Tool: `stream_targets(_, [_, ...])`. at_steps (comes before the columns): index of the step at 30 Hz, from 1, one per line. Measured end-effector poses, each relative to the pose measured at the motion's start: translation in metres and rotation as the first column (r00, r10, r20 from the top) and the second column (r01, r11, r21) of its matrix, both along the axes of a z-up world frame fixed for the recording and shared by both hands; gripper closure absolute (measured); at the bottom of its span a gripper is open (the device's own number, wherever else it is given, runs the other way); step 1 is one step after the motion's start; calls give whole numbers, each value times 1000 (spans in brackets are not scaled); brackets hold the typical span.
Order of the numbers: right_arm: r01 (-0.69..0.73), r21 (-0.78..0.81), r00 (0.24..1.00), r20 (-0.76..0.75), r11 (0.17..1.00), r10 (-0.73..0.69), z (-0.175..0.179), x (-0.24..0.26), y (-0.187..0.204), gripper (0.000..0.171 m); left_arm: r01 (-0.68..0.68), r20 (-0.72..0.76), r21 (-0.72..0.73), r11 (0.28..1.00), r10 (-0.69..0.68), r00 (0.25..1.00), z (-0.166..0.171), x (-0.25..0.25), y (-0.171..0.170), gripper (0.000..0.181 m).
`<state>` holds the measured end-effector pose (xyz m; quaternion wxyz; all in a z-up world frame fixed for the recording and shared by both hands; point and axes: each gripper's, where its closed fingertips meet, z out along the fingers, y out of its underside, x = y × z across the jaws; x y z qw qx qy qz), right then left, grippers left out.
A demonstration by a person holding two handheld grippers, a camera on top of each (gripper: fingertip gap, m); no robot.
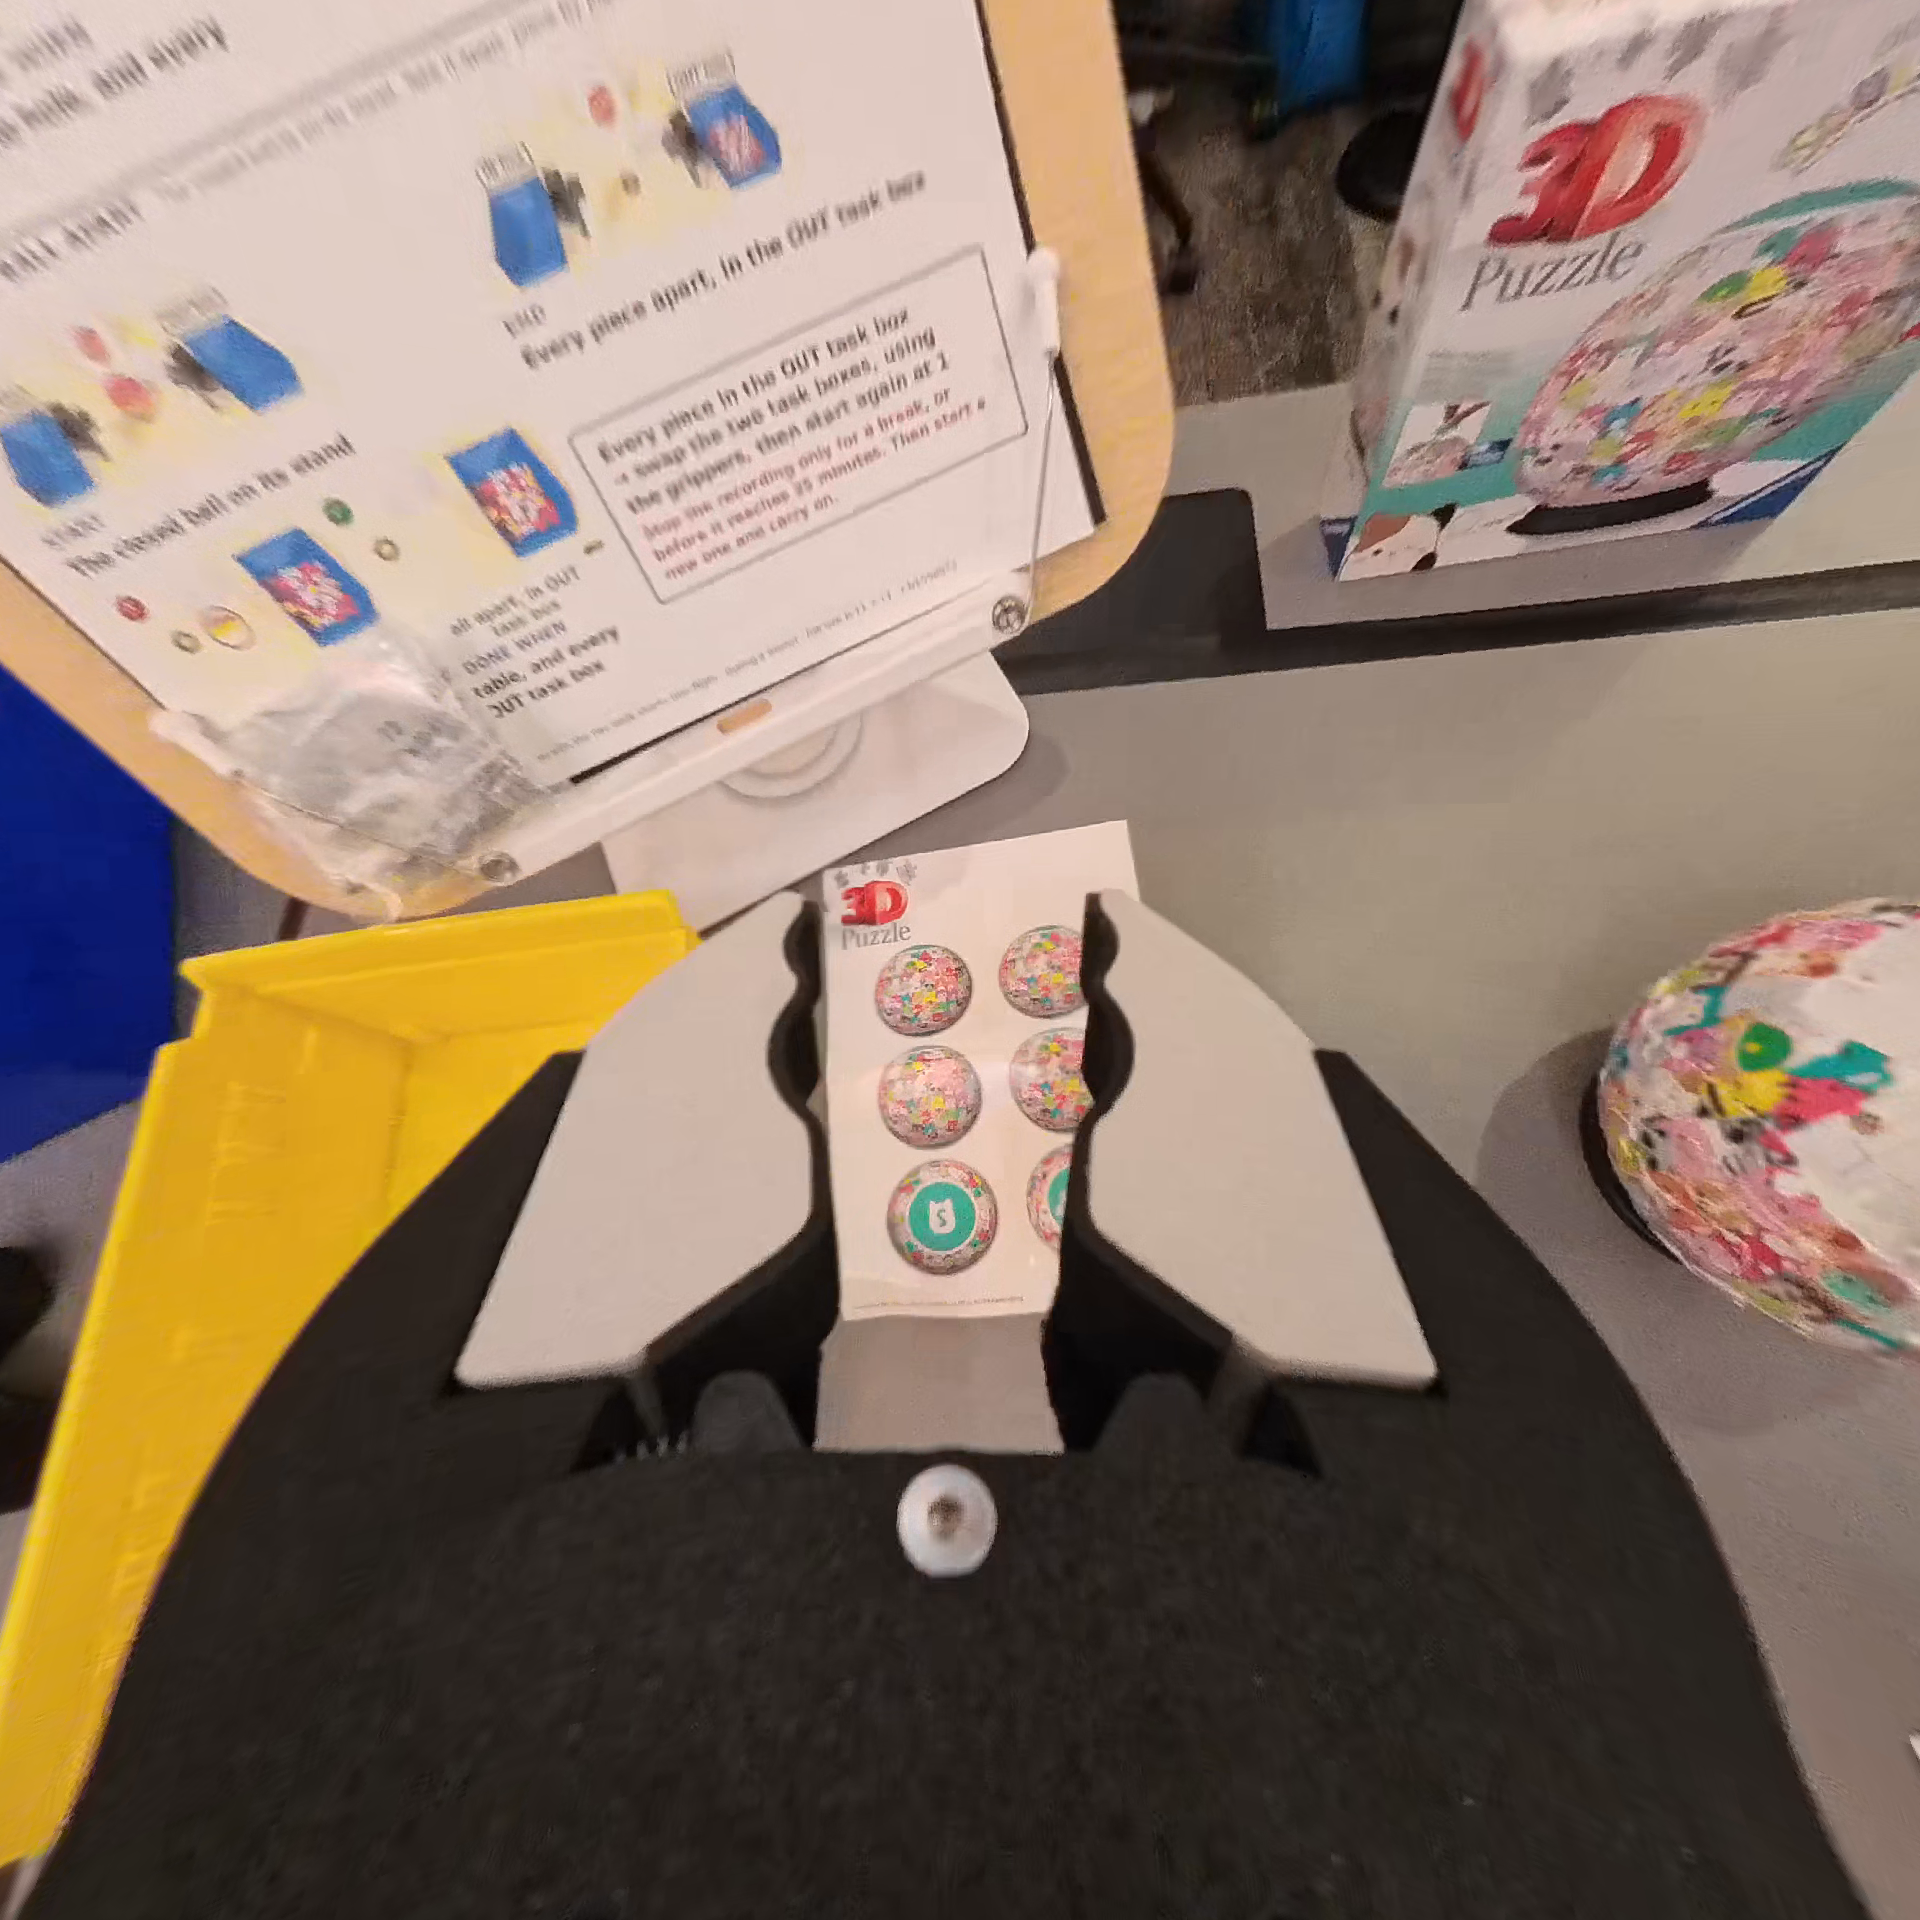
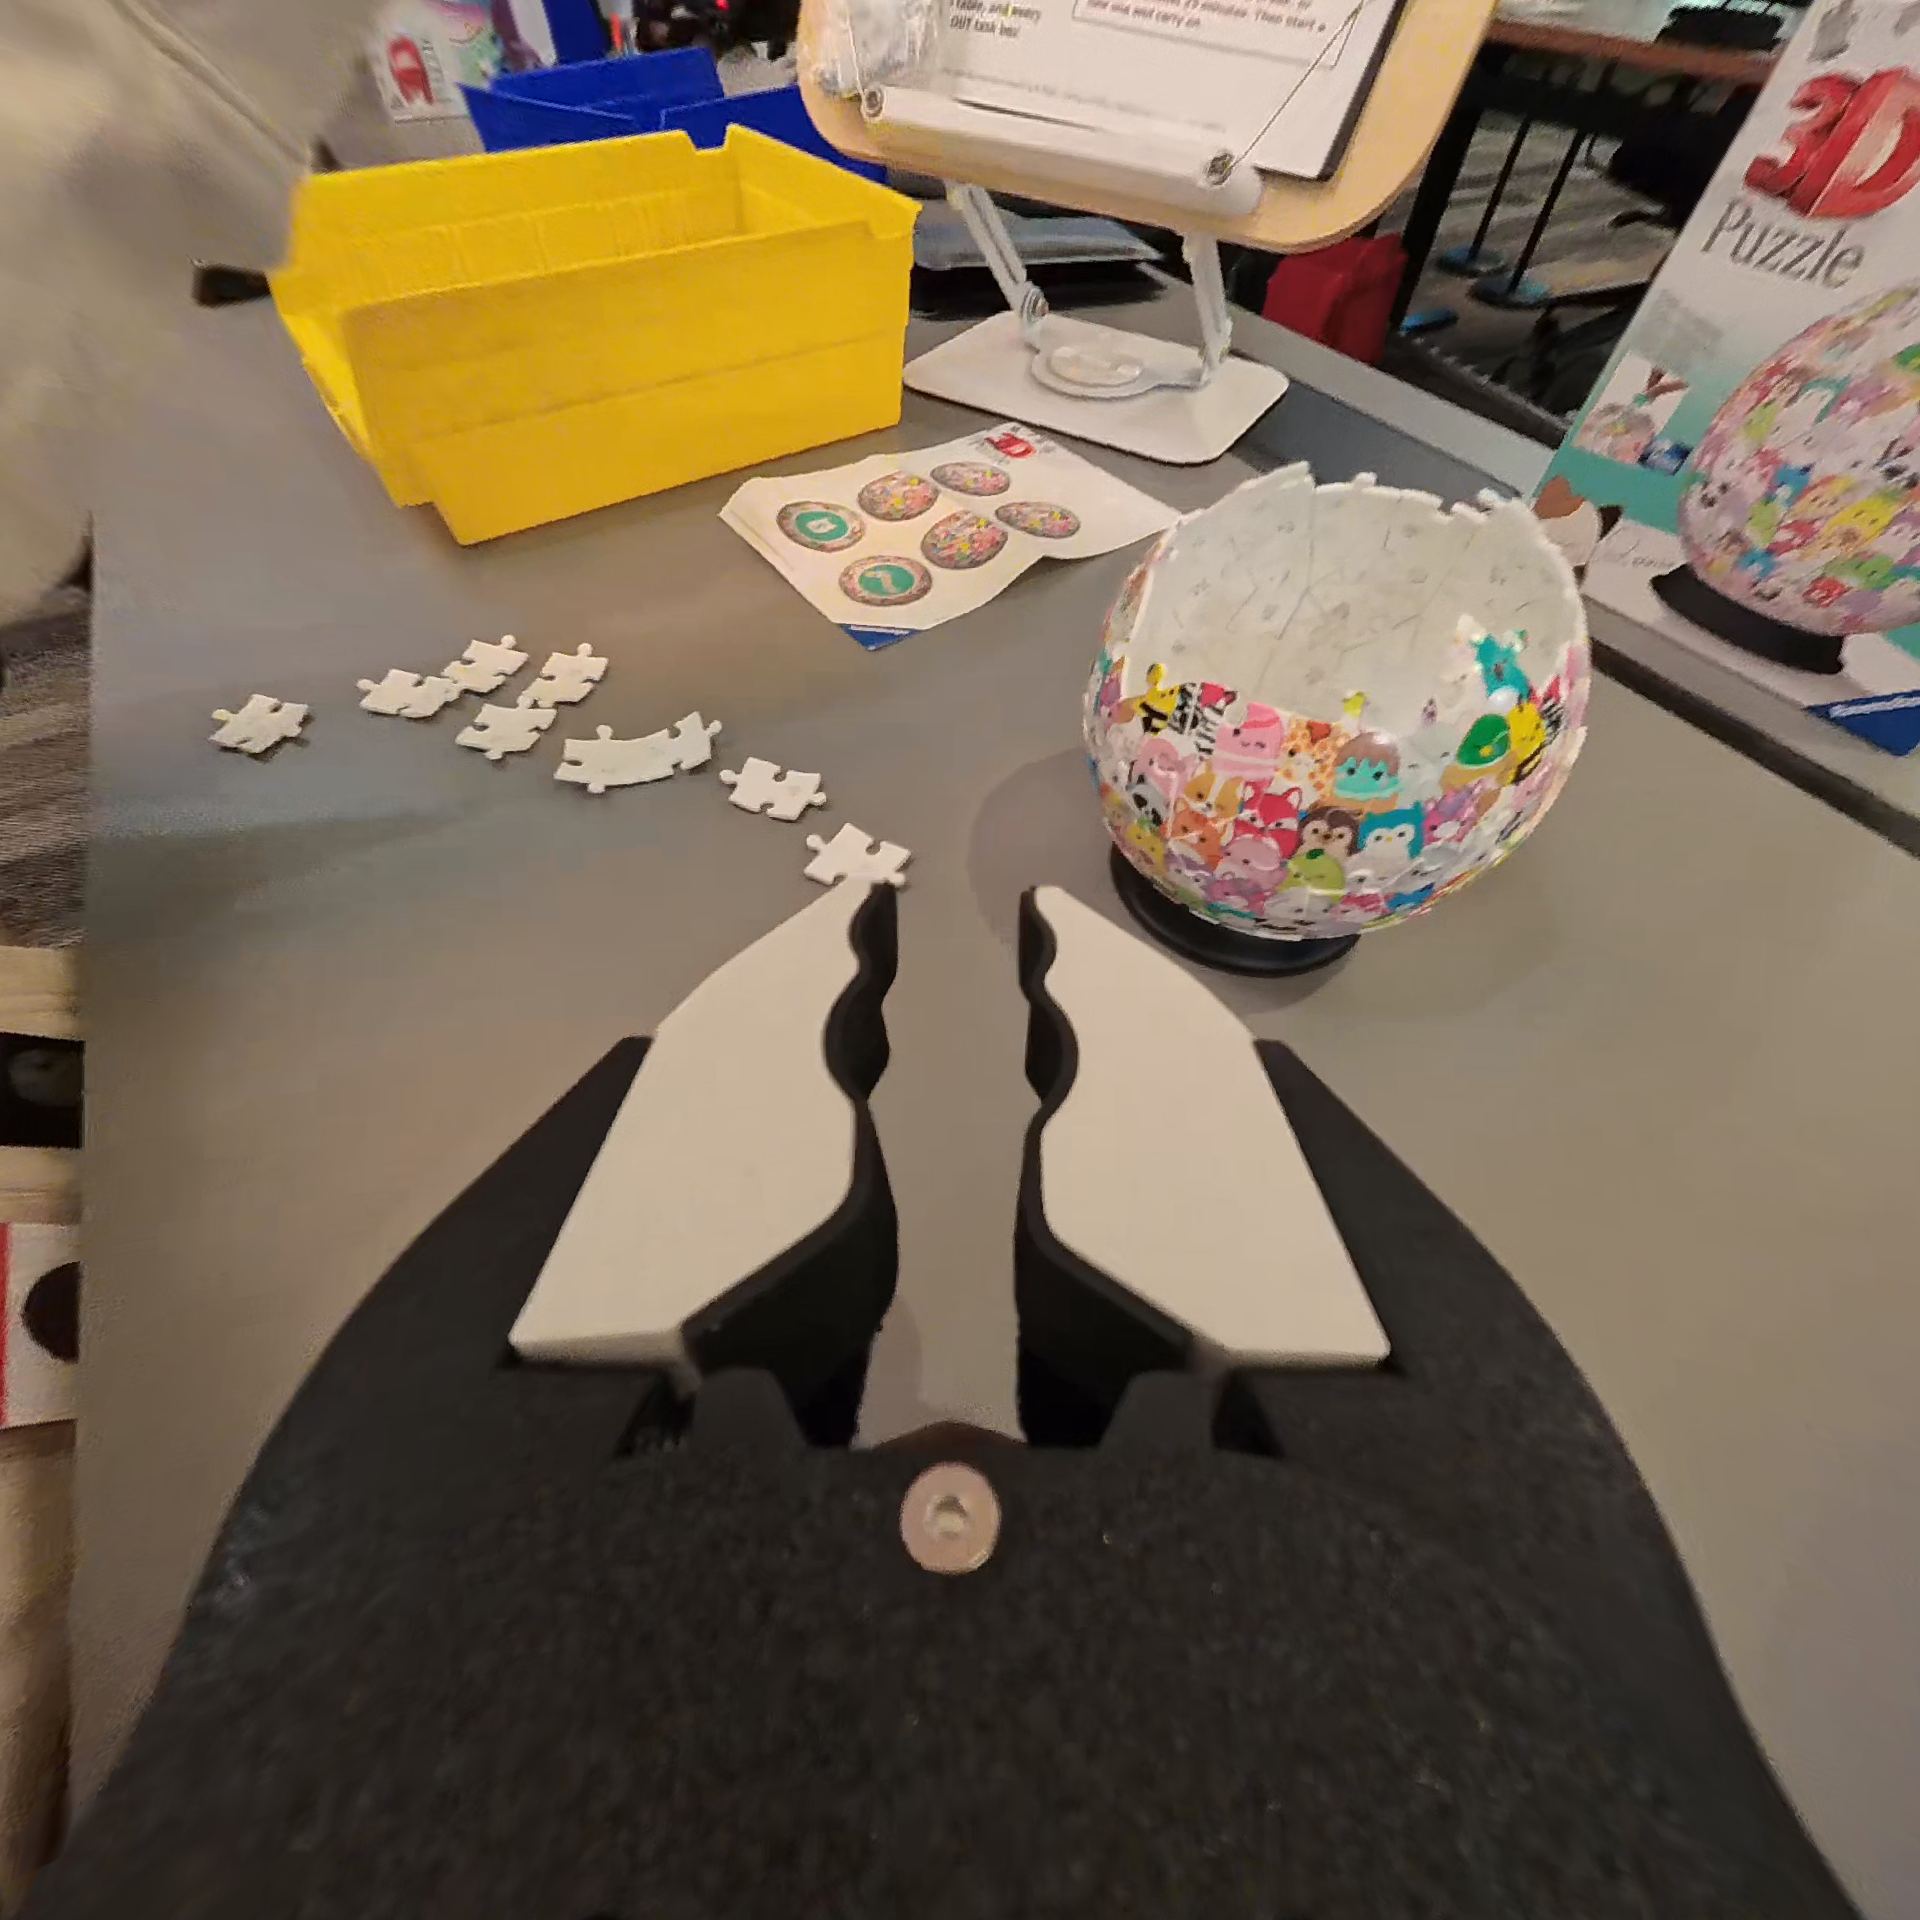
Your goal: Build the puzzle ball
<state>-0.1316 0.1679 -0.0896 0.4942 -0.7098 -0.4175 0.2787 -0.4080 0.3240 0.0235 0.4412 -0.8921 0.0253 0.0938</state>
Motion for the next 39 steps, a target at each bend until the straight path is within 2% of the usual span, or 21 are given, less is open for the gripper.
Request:
stream_targets(2, [12,24,1000,-4,1000,-12,2,-1,1,148,71,6,52,996,-71,997,26,14,-21,130])
stream_targets(4, [23,43,999,-23,999,-22,7,-3,1,148,224,50,89,971,-229,972,44,42,-51,127])
stream_targets(7, [53,51,998,-30,997,-52,9,0,2,147,513,184,152,845,-534,825,45,96,-119,129])
stream_targets(10, [69,62,998,-7,996,-69,8,4,1,147,670,243,191,717,-696,675,7,127,-182,130])
stream_targets(11, [64,53,998,4,997,-65,5,5,-1,147,692,220,195,695,-719,660,-10,131,-195,131])
stream_targets(13, [50,41,998,40,998,-52,-4,7,-8,147,693,143,211,689,-723,676,-44,130,-211,136])
stream_targets(16, [-66,40,983,172,997,58,-24,9,-30,146,697,161,229,680,-732,662,-83,135,-237,136])
stream_targets(18, [-127,36,953,281,991,112,-44,14,-39,142,679,213,265,685,-728,651,-100,136,-250,138])
stream_targets(22, [-203,-26,915,351,979,199,-66,6,-52,139,659,319,278,699,-714,623,-122,129,-263,140])
stream_targets(26, [-284,-65,878,384,956,287,-81,-5,-57,137,628,286,219,747,-665,690,-133,111,-254,140])
stream_targets(29, [-297,-120,868,381,947,320,-86,-12,-49,124,631,272,216,745,-666,694,-133,109,-255,140])
stream_targets(32, [-258,-201,828,459,945,323,-103,-14,-40,109,644,265,212,735,-678,686,-133,116,-256,140])
stream_targets(35, [-253,-235,845,420,938,333,-106,-16,-42,119,662,232,178,728,-685,691,-140,119,-257,140])
stream_targets(37, [-246,-219,848,424,944,319,-106,-11,-39,143,662,218,176,729,-684,696,-141,119,-256,141])
stream_targets(39, [-223,-228,857,417,948,302,-106,-9,-37,144,659,235,179,730,-682,692,-141,119,-256,141])
